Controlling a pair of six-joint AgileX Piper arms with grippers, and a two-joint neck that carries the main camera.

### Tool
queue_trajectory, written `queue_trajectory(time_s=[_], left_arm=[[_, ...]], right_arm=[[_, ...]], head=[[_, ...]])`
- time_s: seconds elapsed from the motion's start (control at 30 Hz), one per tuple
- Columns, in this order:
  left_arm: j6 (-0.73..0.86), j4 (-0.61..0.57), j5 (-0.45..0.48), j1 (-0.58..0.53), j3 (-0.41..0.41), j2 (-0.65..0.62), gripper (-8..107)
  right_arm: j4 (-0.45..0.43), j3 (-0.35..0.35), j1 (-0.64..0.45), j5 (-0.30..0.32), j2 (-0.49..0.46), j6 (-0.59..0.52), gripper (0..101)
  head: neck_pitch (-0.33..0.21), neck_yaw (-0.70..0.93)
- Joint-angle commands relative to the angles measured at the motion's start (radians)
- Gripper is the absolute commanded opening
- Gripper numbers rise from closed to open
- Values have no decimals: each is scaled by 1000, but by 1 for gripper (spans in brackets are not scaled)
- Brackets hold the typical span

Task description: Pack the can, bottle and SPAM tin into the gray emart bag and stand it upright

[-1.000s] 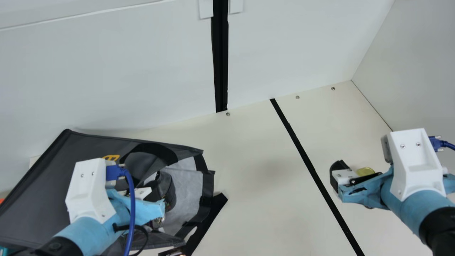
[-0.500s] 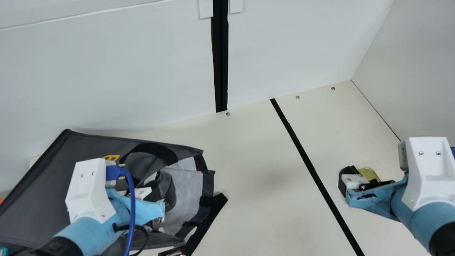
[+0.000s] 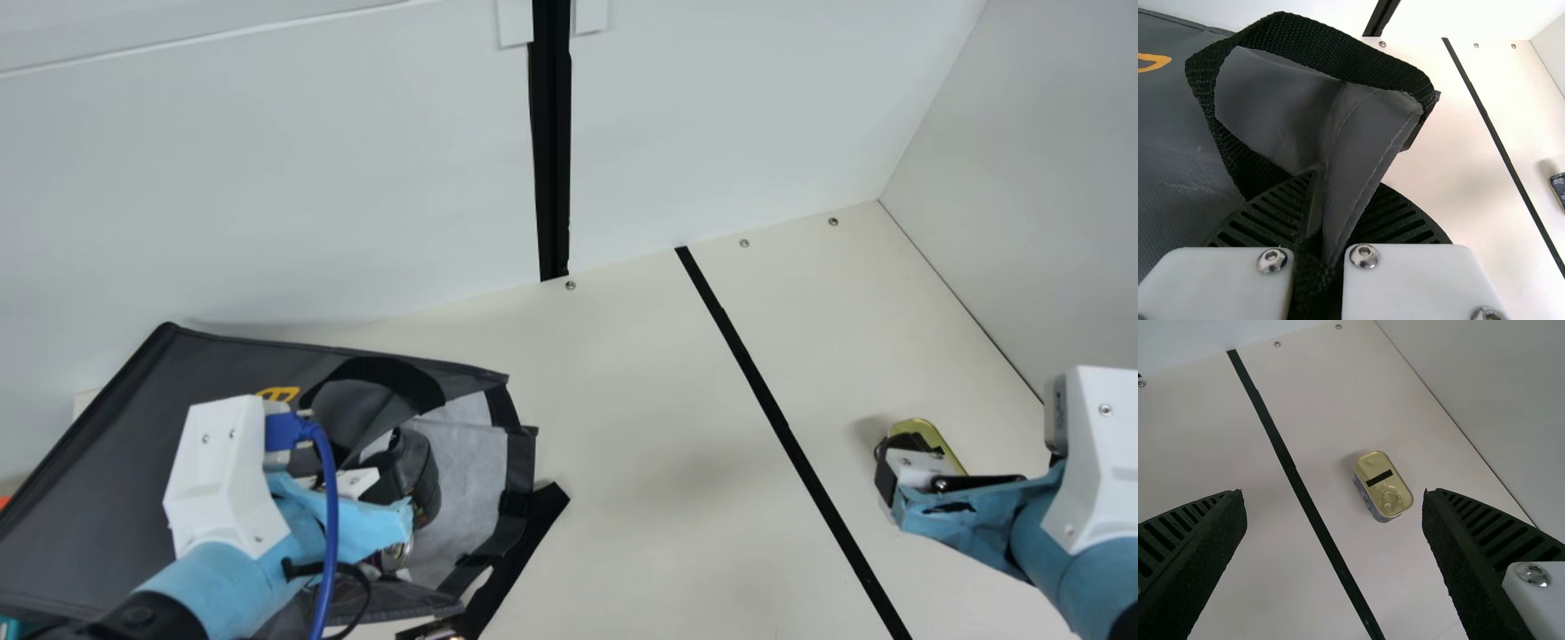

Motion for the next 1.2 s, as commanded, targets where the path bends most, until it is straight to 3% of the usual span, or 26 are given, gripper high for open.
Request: queue_trajectory(time_s=[0.0, 0.6, 1.17], left_arm=[[0, 0, 0, 0, 0, 0, -8], [0, 0, 0, 0, 0, 0, -8], [0, 0, 0, 0, 0, 0, -8]], right_arm=[[0, 1, -3, 4, -1, 9, 95], [-14, 10, -5, 19, 18, 108, 95], [34, 4, -105, 19, 10, 25, 95]], head=[[-23, -2], [-23, -2], [-23, -2]])
